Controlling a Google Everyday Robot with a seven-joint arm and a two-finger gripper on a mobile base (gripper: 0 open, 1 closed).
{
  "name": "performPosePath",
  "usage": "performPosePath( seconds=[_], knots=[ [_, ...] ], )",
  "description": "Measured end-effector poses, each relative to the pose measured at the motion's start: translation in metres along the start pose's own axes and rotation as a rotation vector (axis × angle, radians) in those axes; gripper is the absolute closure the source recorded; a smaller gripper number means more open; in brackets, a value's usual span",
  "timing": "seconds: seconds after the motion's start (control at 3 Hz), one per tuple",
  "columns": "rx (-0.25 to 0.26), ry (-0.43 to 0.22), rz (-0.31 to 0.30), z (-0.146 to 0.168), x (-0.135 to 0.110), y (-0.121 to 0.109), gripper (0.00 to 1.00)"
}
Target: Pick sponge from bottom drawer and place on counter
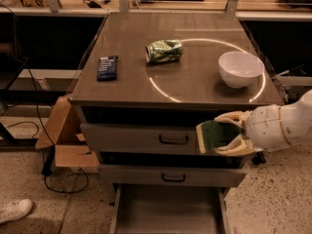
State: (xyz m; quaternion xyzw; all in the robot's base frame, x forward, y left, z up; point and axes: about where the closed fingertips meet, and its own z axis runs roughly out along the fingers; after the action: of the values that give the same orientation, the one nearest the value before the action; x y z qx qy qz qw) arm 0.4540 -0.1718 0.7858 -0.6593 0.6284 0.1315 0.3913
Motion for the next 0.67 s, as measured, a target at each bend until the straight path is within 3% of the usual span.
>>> performPosePath(
  seconds=[0.33, 0.67],
  knots=[
    [-0.022, -0.079, -0.047, -0.0203, -0.0258, -0.004, 1.0],
    [-0.025, -0.083, -0.051, -0.0191, -0.0268, -0.0115, 1.0]
  ],
)
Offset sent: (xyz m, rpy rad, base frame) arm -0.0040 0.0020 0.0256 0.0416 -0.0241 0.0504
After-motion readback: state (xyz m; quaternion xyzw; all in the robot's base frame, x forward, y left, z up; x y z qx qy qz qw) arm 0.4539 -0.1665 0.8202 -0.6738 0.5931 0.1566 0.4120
